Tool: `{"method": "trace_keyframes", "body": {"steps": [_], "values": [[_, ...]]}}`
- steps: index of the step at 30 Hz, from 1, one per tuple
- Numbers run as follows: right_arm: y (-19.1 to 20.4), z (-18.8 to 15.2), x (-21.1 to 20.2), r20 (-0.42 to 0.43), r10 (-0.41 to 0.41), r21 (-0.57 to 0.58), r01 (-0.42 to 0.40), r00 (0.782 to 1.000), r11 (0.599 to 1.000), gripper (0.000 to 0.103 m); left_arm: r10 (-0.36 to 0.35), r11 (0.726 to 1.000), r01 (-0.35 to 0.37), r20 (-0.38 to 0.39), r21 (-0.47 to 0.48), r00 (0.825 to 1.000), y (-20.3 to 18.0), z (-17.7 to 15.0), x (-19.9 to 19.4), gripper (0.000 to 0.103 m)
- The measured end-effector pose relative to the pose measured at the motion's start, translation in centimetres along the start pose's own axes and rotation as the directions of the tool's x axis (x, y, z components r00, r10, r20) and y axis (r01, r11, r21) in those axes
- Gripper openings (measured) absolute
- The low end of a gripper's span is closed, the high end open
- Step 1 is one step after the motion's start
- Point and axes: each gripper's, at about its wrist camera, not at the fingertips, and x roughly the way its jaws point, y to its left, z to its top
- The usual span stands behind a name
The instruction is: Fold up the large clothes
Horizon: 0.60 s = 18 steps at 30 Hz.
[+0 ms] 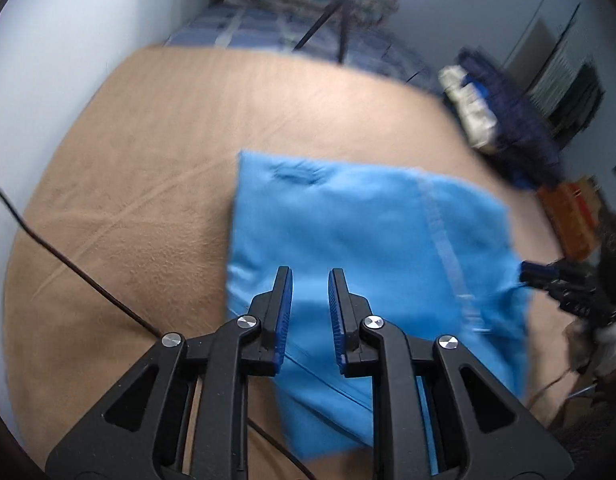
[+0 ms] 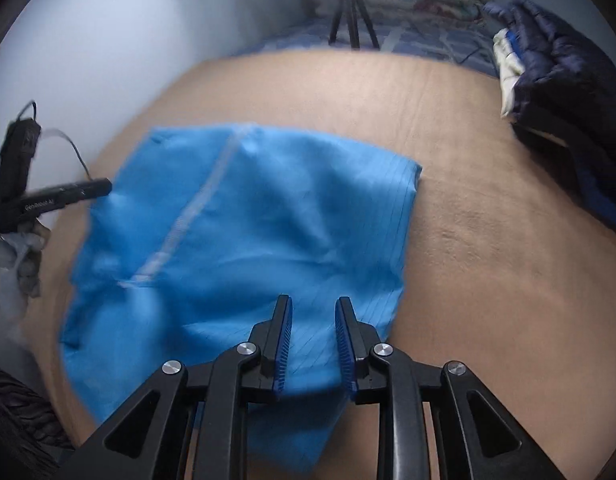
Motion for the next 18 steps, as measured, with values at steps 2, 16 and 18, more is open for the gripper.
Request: {"method": "trace_keyframes", "body": {"steps": [2,16,18], "values": [[1.1,-0.5,-2.6,0.064,0.081,0.020,-0.082,0.995,0.996,0.025,-0.051,0.999,0.052,0.025,-0.001,0.998,-1.2,-0.6,-1.7,0.017],[5.2,0.4,0.4,0.073,0.239,0.041,-0.242,0.968,0.969,0.020,-0.186,0.982,0.183,-0.075,-0.050,0.980,-5.8,-2.1,3.6,0.017],[4.7,0.6,1.4,0.054,0.234,0.063,-0.237,0.971,0.969,0.020,-0.153,0.987,0.147,-0.106,-0.067,0.983,-5.1,-2.1,5.3,0.017]]}}
